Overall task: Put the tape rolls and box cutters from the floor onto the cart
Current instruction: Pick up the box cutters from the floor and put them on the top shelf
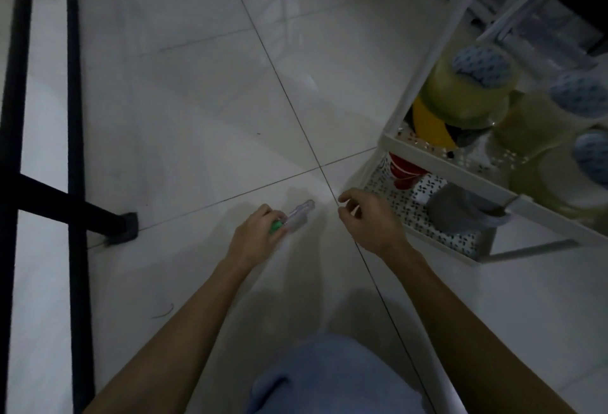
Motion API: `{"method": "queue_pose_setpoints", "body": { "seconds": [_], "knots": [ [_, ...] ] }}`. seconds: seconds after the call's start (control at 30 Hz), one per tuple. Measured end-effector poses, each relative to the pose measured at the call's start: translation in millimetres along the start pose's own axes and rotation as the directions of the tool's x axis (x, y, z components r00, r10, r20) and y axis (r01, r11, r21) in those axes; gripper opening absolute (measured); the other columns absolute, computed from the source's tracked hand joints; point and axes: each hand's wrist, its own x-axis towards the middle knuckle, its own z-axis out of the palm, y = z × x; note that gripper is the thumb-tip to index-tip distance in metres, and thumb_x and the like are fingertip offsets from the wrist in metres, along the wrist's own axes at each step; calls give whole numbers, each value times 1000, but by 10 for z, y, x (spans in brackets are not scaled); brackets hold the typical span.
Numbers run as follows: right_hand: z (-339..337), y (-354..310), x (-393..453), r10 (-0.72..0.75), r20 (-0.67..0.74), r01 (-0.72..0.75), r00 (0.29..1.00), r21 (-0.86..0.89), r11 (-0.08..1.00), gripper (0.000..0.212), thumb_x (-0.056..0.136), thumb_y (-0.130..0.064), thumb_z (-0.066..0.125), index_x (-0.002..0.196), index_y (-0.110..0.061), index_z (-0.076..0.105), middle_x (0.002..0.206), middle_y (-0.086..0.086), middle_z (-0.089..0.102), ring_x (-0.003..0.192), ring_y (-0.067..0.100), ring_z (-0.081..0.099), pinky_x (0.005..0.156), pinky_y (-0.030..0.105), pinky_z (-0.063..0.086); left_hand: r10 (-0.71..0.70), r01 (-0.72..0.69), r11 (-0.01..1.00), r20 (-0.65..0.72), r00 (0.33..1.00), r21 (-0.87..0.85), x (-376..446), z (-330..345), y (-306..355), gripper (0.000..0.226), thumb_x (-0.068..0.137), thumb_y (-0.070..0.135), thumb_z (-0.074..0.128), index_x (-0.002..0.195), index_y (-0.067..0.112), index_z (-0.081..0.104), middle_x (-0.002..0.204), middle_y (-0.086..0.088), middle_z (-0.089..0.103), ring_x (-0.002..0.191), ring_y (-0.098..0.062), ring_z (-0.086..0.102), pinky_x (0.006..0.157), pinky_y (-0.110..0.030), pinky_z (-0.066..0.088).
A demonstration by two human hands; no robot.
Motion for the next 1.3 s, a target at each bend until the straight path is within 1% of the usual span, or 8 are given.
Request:
{"method": "queue_pose_setpoints", "body": {
  "seconds": [0.17,0.33,0.57,0.7,0.8,0.97,1.17,1.3],
  "knots": [
    [-493,-68,-289,-62,-129,64,990,13,998,18,94,-25,66,111,-21,71,93,-6,70,76,11,66,70,40,60,144,-158,981,-132,981,-108,-203,-474,516,30,95,45,68,121,29,67,108,12,57,91,-11,63,76,-33,54],
    [-1126,-235,-667,-127,-299,120,946,-44,992,12,94,-22,67,104,-20,72,89,-2,71,77,17,66,66,35,54,341,-373,924,-250,906,-89,-301,-1074,1222,35,96,46,65,124,25,68,111,11,61,91,-9,65,78,-37,59],
    [-2161,-519,-1140,-247,-497,187,832,-168,968,31,89,-38,54,113,-24,68,96,-3,68,81,21,65,66,44,57,583,-678,730,-442,682,-84,-337,-1962,2362,36,95,34,71,124,12,70,106,-1,66,92,-16,66,79,-38,58],
    [-2772,-737,-1348,-337,-618,227,710,-252,941,24,91,-29,61,113,-22,68,95,-6,67,80,17,64,66,43,57,666,-776,631,-511,543,-1,-250,-2437,2974,37,96,25,73,130,11,68,116,-3,67,100,-10,64,88,-25,56],
    [-3191,-877,-1434,-392,-666,252,635,-301,920,23,93,-24,65,114,-17,70,96,-2,68,80,14,63,70,39,56,710,-797,600,-501,495,63,-156,-2745,3410,38,97,29,70,133,14,68,117,4,63,100,-2,57,87,-14,47],
    [-3665,-965,-1297,-369,-742,225,559,-292,930,20,92,-22,65,110,-15,69,91,0,68,76,17,63,70,43,58,790,-778,596,-323,521,201,82,-3030,4025,37,98,28,68,132,15,69,113,-1,62,101,-11,54,82,-19,37],
    [-3808,-947,-1098,-252,-769,139,587,-211,968,28,90,-22,68,117,-13,66,92,-1,65,80,19,62,70,28,49,720,-632,670,-131,682,389,570,-2991,4247,32,97,21,70,129,15,70,128,-13,66,116,-30,62,98,-42,51],
    [-3812,-939,-1026,-259,-749,129,610,-229,965,28,90,-25,66,117,-15,66,97,3,72,84,18,64,70,27,45,631,-549,706,-46,774,447,773,-2964,4306,31,97,20,70,128,18,71,126,-12,69,107,-30,67,93,-42,55]
  ]
}}
